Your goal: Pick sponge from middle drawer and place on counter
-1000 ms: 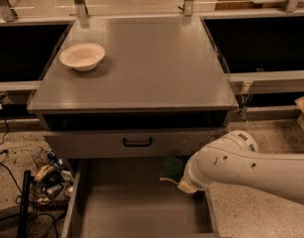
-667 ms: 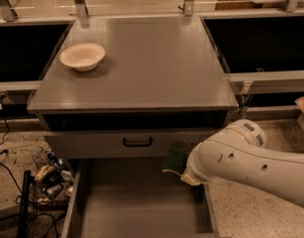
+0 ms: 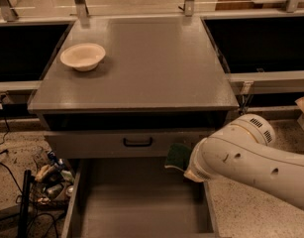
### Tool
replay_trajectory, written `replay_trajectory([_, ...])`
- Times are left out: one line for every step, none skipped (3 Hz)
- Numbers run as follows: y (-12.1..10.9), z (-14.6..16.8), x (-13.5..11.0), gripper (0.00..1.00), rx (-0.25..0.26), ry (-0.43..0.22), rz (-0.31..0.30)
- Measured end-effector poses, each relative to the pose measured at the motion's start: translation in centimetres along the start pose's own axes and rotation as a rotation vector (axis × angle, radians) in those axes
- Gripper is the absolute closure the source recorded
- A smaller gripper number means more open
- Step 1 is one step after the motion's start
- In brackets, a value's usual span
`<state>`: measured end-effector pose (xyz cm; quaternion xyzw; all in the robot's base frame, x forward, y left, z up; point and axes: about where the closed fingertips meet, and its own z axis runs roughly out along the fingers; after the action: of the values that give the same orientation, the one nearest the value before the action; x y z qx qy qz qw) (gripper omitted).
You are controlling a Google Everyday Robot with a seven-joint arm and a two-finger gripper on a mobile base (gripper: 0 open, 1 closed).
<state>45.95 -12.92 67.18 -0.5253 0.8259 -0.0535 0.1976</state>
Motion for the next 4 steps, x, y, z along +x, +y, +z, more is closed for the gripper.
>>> replay_trajectory([-0.8, -1.5, 0.1, 1.00, 0.024, 0.018, -0.005])
replay_trajectory([-2.3, -4.8, 0.2, 1.00, 0.080, 0.032, -0.009])
replay_trajectory([-3.8, -8.3, -0.1, 1.00, 0.146, 0.041, -0.023])
replay_trajectory([-5.8, -12.2, -1.0, 1.00, 0.220, 0.044, -0.035])
